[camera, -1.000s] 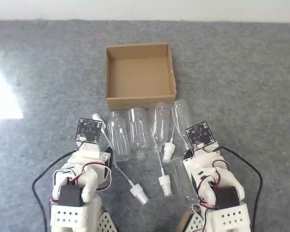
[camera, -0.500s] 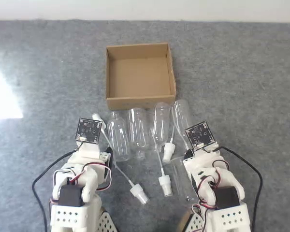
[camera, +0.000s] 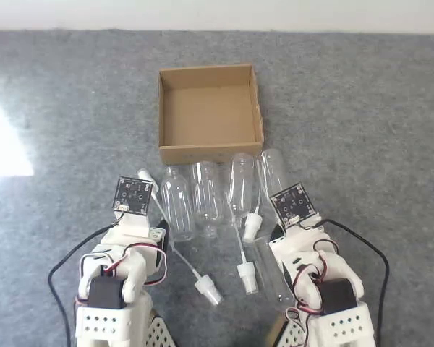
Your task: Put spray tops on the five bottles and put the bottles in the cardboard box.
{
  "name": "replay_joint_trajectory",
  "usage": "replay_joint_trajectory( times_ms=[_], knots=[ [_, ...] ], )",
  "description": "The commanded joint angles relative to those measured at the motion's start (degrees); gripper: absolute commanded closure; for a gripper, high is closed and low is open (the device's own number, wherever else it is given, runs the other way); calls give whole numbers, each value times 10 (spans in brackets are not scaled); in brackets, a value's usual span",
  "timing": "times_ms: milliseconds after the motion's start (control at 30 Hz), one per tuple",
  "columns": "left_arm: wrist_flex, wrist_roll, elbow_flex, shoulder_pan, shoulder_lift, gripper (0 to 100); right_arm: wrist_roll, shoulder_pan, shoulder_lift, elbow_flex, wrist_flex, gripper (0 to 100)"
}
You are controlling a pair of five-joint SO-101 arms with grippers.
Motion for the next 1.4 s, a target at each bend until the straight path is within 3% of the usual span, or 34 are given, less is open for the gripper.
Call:
replay_joint_trajectory(
  times_ms=[0, 133, 400, 600, 800, 967, 1133, 1367],
  knots=[
    [3, -4, -6, 4, -7, 870, 8, -4, -8, 12, 42, 985],
    [2, -6, -16, 4, -7, 870, 8, -4, -9, 11, 54, 984],
    [-32, -117, -49, 2, -7, 873, 9, 5, -9, -3, 60, 984],
    [-132, -138, -36, -44, -7, 874, 9, 130, -9, -40, 53, 984],
    [-149, -142, -29, -84, -7, 872, 9, 184, -9, -84, 35, 983],
    [-147, -142, -29, -92, -7, 870, 20, 181, -9, -119, 27, 983],
    [-145, -142, -18, -94, -7, 870, 160, 173, -9, -159, -7, 985],
    [-144, -142, -11, -91, -7, 870, 171, 137, -7, -273, 7, 983]
  ],
)
